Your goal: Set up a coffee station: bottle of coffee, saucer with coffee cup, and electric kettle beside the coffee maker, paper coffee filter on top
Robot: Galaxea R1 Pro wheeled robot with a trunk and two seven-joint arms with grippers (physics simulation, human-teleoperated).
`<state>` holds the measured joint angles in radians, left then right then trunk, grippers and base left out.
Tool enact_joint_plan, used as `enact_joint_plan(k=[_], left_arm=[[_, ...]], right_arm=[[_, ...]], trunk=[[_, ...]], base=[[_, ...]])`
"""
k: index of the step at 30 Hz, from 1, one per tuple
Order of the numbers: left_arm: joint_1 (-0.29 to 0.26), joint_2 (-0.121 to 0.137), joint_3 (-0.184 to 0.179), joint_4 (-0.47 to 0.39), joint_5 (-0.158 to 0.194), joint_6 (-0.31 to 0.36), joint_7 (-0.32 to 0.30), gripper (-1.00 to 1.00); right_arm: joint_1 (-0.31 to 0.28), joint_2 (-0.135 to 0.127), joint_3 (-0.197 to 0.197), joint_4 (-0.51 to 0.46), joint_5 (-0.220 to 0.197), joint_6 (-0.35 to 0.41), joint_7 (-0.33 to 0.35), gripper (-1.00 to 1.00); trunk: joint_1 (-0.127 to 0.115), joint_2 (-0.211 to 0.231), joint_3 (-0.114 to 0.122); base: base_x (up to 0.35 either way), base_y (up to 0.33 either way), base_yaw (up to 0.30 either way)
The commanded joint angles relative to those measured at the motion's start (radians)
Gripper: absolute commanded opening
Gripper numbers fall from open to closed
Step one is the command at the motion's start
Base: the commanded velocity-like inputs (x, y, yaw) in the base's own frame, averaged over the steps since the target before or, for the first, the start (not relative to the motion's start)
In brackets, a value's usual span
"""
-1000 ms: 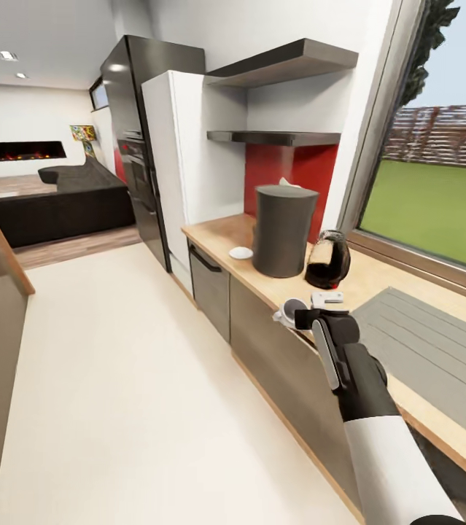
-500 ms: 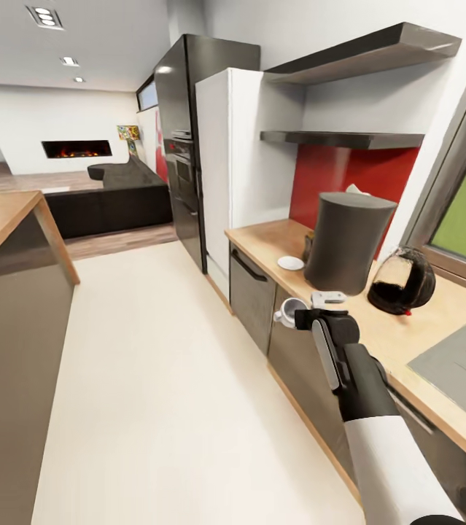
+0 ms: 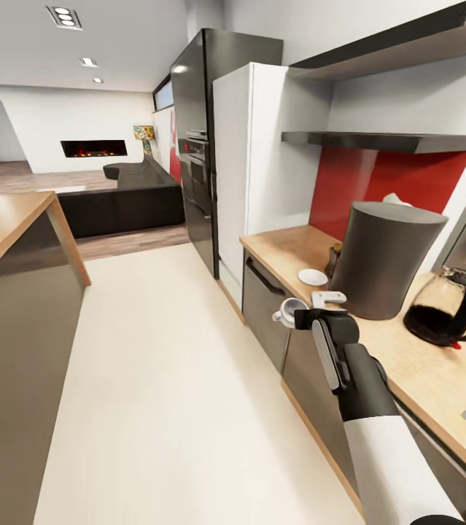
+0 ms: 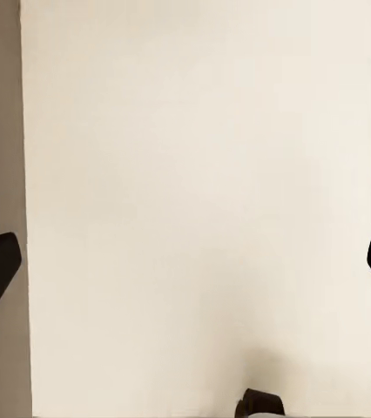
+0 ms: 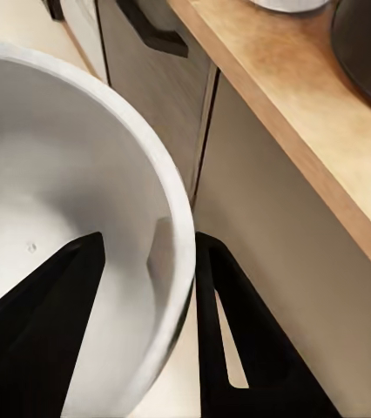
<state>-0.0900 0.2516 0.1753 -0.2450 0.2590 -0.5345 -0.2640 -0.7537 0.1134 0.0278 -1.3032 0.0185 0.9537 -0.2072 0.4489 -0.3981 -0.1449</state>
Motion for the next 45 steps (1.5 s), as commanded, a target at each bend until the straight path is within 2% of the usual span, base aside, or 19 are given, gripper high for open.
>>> enact_joint_plan(k=[1, 5, 9, 20, 24, 28, 45], left_arm=[[-0.009, 0.000, 0.001, 0.001, 0.007, -0.001, -0.009, 1.00], [-0.063, 0.000, 0.000, 0.001, -0.020, -0.001, -0.007, 1.00], [-0.079, -0.001, 0.002, 0.002, -0.026, -0.001, -0.006, 1.00], [-0.077, -0.006, 0.000, 0.007, -0.027, -0.002, -0.006, 1.00], [-0.077, -0.007, 0.000, 0.007, -0.027, -0.003, -0.006, 1.00], [-0.077, -0.006, 0.000, 0.006, -0.027, -0.003, -0.006, 1.00], [-0.077, -0.008, -0.002, 0.007, -0.027, -0.003, -0.006, 1.00]], right_arm=[[-0.001, 0.000, 0.001, 0.000, 0.001, 0.005, -0.002, -1.00], [-0.001, 0.000, 0.001, 0.035, 0.001, 0.003, 0.000, -1.00], [-0.001, 0.000, 0.002, 0.070, 0.001, 0.002, 0.000, -1.00], [-0.001, 0.002, 0.004, 0.080, 0.000, 0.000, 0.001, -1.00], [-0.001, 0.003, 0.057, 0.081, 0.000, 0.000, 0.000, -1.00], [-0.001, 0.003, 0.076, 0.081, 0.000, 0.000, 0.000, -1.00], [-0.001, 0.003, 0.081, 0.081, 0.000, 0.000, -0.001, -1.00]], trunk=[[0.001, -0.002, -0.002], [0.001, -0.002, -0.002], [0.001, -0.002, -0.002], [0.001, -0.002, -0.002], [0.001, -0.002, -0.002], [0.001, -0.002, -0.002], [0.001, -0.002, -0.002]], base=[[0.327, 0.000, 0.003], [0.321, 0.090, 0.001], [0.288, 0.208, 0.000], [0.191, 0.289, 0.000], [0.175, 0.302, 0.000], [0.266, 0.198, 0.000], [0.328, 0.062, 0.000]])
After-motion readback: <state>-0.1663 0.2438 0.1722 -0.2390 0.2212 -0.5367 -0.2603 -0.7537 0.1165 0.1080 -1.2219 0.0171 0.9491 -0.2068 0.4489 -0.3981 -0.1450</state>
